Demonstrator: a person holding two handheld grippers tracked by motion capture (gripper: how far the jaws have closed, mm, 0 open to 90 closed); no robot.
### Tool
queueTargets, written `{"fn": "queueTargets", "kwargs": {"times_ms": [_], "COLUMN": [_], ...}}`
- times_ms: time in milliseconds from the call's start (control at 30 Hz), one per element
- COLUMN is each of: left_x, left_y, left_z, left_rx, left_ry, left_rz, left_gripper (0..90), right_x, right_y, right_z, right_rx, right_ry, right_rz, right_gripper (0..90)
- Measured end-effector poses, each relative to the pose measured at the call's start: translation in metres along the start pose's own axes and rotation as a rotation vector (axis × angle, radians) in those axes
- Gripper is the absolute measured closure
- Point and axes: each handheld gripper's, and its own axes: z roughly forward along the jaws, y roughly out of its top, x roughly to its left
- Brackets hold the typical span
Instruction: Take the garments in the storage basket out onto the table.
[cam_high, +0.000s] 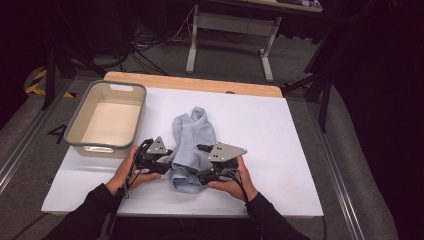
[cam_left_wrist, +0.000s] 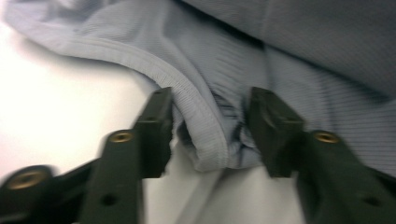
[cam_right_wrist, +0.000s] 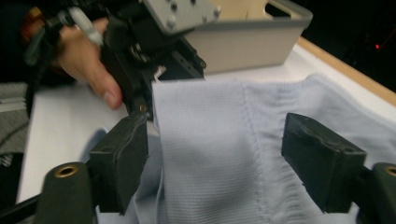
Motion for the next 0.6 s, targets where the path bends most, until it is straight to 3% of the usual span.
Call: {"fn": "queueTargets", "kwargs": {"times_ms": [67,133,200,300,433,500,600], "left_x": [0.0,-0.002,-0.003,-0.005,-0.005,-0.006,-0.005], "left_y": [0.001,0.003,0.006,0.006,0.005,0.007,0.007], "left_z": [0.001,0.001,0.001,0.0,-0.002,-0.003,-0.006], "left_rx": [0.01,0.031,0.045,0.059,0.059,0.055,0.046], "left_ry": [-0.022,-0.015,-0.003,0.03,0.045,0.058,0.069], "left_rz": [0.012,0.037,0.052,0.072,0.078,0.097,0.094], "left_gripper": [67.4,75.8,77.7,80.2,80.8,81.3,81.5], "right_x": [-0.001,-0.001,-0.001,-0.008,-0.016,-0.023,-0.031], "right_y": [-0.004,-0.009,-0.012,-0.016,-0.02,-0.023,-0.028], "right_z": [0.005,0.007,0.005,-0.002,-0.015,-0.027,-0.04], "right_rx": [0.027,0.052,0.054,0.054,0.033,0.017,0.01], "right_ry": [-0.02,-0.054,-0.084,-0.098,-0.126,-0.15,-0.182], "right_rz": [-0.002,-0.02,-0.039,-0.023,0.015,0.043,0.075], "right_gripper": [31.8,43.2,59.8,76.6,80.3,79.2,76.8]}}
